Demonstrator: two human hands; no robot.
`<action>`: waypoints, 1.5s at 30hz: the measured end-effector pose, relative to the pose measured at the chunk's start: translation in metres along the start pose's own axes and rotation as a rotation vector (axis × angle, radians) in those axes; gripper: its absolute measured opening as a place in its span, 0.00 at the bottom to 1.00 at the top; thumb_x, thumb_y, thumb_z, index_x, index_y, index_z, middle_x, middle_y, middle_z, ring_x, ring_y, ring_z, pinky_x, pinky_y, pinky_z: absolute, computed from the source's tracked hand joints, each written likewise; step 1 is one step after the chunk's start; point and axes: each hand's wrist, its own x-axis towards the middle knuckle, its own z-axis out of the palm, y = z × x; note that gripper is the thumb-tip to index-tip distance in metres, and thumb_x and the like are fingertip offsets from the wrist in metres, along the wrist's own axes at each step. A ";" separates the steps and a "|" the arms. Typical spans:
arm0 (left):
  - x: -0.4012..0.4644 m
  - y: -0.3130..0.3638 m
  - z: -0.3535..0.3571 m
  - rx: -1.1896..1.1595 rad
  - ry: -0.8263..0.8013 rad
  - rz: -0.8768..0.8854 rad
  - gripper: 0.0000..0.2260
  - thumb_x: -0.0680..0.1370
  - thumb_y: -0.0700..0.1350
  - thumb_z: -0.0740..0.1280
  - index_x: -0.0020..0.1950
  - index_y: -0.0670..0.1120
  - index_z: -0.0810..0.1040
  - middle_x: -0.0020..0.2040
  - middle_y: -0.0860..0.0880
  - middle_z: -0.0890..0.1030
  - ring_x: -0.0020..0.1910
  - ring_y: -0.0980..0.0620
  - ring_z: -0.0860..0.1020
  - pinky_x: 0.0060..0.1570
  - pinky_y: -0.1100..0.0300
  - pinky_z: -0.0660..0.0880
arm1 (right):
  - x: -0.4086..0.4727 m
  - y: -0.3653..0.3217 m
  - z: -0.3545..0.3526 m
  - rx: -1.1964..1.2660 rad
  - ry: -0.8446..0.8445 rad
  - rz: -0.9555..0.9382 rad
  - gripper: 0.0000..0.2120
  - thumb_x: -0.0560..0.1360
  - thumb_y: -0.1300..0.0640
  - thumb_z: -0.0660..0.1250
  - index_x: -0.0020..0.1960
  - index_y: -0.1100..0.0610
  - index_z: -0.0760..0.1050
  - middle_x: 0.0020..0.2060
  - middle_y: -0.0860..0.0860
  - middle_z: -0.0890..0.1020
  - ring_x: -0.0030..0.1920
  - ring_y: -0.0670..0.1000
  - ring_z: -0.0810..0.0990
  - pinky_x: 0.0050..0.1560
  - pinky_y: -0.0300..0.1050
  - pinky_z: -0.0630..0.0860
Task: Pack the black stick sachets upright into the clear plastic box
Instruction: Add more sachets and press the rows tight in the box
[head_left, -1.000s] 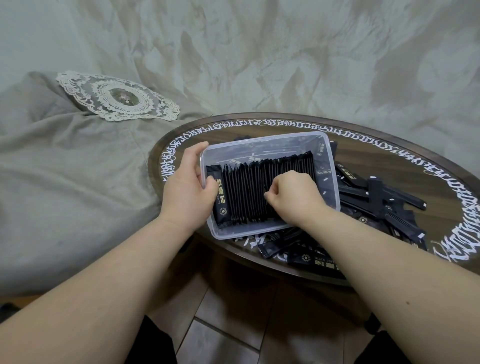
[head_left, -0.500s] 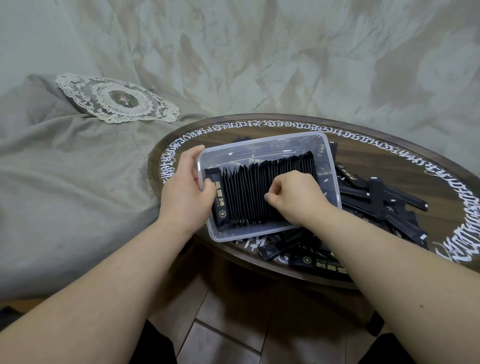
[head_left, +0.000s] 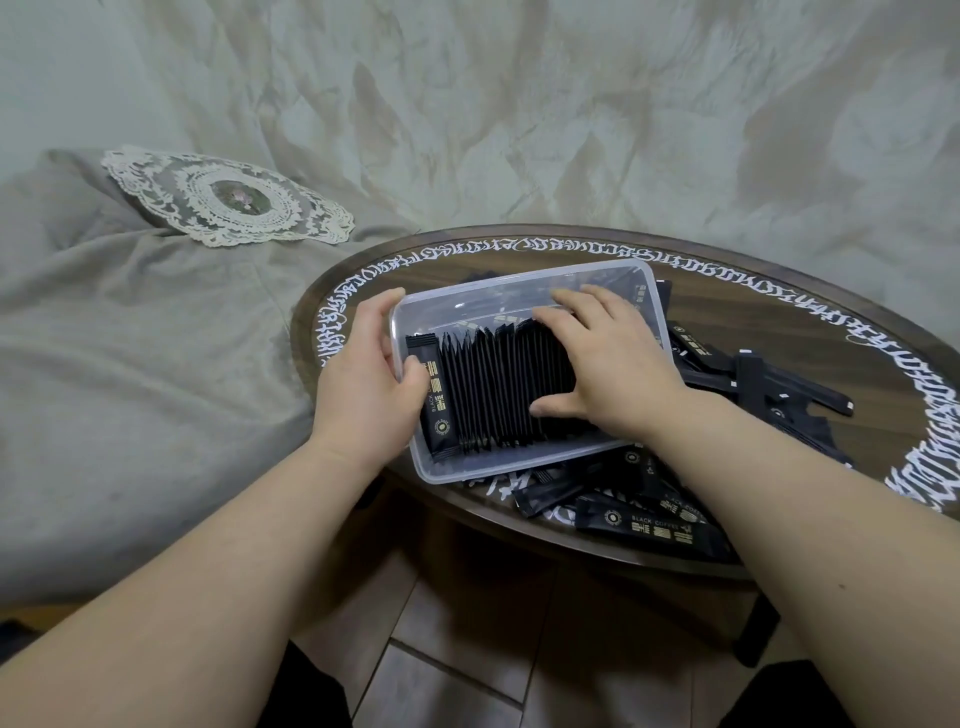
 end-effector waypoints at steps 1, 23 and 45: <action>0.000 0.001 0.000 0.000 -0.001 0.005 0.25 0.74 0.39 0.64 0.69 0.54 0.66 0.37 0.51 0.78 0.37 0.50 0.76 0.45 0.56 0.71 | 0.001 0.002 0.002 -0.004 -0.018 -0.009 0.46 0.62 0.35 0.74 0.74 0.51 0.61 0.71 0.53 0.65 0.73 0.57 0.59 0.72 0.56 0.56; 0.002 -0.005 0.002 -0.105 0.087 -0.011 0.18 0.76 0.45 0.66 0.65 0.56 0.71 0.32 0.52 0.74 0.31 0.59 0.72 0.41 0.66 0.69 | 0.003 -0.082 0.000 0.221 -0.003 0.038 0.20 0.72 0.37 0.66 0.51 0.53 0.73 0.45 0.50 0.79 0.48 0.54 0.77 0.45 0.47 0.73; 0.004 -0.010 0.002 -0.092 0.105 0.030 0.16 0.78 0.43 0.65 0.66 0.50 0.73 0.30 0.54 0.70 0.31 0.62 0.71 0.37 0.74 0.66 | -0.006 0.000 -0.012 0.475 0.008 0.459 0.14 0.74 0.55 0.63 0.35 0.64 0.73 0.34 0.60 0.81 0.40 0.59 0.82 0.47 0.48 0.77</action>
